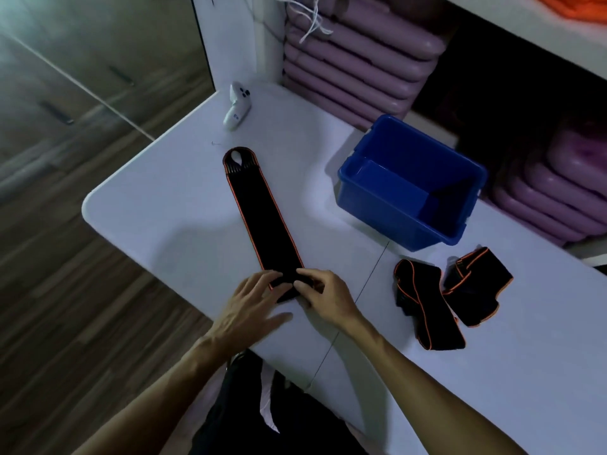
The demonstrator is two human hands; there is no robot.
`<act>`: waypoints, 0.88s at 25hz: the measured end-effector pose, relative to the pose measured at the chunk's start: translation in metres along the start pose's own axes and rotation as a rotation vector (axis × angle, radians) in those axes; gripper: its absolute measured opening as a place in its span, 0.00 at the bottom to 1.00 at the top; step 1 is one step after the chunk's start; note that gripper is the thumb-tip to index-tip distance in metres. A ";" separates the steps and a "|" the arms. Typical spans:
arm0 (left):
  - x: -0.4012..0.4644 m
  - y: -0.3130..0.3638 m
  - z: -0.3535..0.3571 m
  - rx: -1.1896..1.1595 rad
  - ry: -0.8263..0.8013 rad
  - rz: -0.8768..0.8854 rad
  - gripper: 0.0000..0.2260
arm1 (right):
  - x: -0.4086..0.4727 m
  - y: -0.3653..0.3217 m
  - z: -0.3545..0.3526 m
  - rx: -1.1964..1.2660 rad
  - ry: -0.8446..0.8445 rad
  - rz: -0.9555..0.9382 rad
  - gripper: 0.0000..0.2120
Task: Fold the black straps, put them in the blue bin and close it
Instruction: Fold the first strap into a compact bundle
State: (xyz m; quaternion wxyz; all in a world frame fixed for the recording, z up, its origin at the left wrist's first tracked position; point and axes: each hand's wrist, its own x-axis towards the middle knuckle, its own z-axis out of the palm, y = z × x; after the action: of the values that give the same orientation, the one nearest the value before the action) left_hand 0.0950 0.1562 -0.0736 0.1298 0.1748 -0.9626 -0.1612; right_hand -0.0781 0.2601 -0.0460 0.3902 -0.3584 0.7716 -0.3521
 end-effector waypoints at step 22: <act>0.029 0.003 -0.015 -0.546 0.005 -0.684 0.10 | 0.043 -0.012 -0.026 -0.376 -0.226 -0.373 0.13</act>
State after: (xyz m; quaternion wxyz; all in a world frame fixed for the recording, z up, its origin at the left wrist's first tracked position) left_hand 0.0727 0.1437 -0.0536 0.1129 0.4432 -0.7710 -0.4432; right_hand -0.1161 0.2258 -0.0396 0.3290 -0.5970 0.6957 -0.2266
